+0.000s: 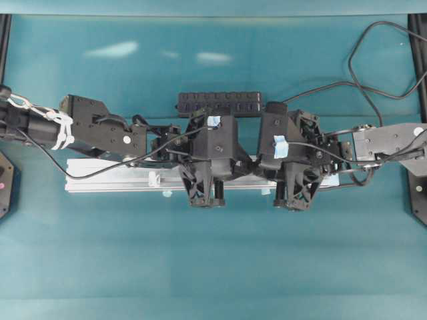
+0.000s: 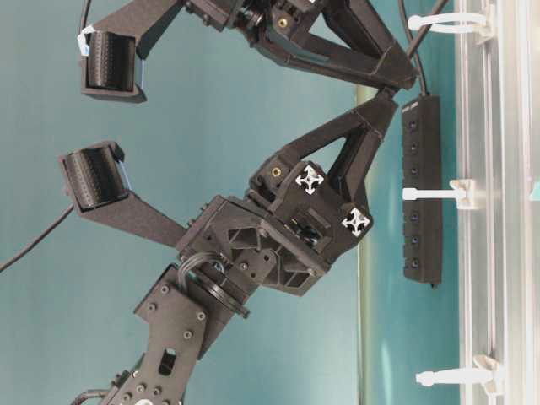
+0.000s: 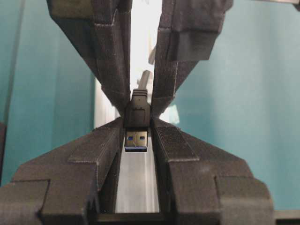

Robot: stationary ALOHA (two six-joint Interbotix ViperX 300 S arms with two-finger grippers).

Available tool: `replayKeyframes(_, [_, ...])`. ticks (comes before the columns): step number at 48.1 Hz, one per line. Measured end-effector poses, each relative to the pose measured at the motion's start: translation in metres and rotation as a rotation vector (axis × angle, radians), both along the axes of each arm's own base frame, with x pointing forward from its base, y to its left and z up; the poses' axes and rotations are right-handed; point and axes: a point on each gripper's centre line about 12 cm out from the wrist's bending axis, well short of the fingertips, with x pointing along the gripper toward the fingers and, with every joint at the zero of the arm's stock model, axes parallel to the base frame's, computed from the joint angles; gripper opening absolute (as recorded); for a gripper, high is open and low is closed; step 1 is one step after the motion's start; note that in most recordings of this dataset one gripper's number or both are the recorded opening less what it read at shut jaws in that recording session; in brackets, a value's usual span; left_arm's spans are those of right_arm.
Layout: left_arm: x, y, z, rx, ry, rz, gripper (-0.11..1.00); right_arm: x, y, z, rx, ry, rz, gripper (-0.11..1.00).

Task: Pass the USB cable through three rings with both arms.
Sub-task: 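Open the right gripper and pull the cable leftward with the left gripper, then regrasp the plug with the right gripper and push it through the middle ring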

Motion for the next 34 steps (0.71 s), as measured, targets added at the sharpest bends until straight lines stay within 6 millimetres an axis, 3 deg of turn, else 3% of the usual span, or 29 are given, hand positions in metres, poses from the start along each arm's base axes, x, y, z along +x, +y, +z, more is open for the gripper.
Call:
replayKeyframes(18, [-0.003, 0.003, -0.002, -0.013, 0.009, 0.015, 0.26, 0.006, 0.000, -0.005, 0.000, 0.015, -0.001, -0.05])
replayKeyframes(29, [-0.013, 0.005, -0.003, -0.017, 0.018, 0.023, 0.90, 0.017, -0.002, -0.008, -0.007, 0.058, -0.011, -0.05])
replayKeyframes(34, [-0.022, 0.004, -0.003, -0.023, 0.027, 0.025, 0.91, 0.022, -0.002, -0.009, -0.009, 0.073, -0.015, -0.05])
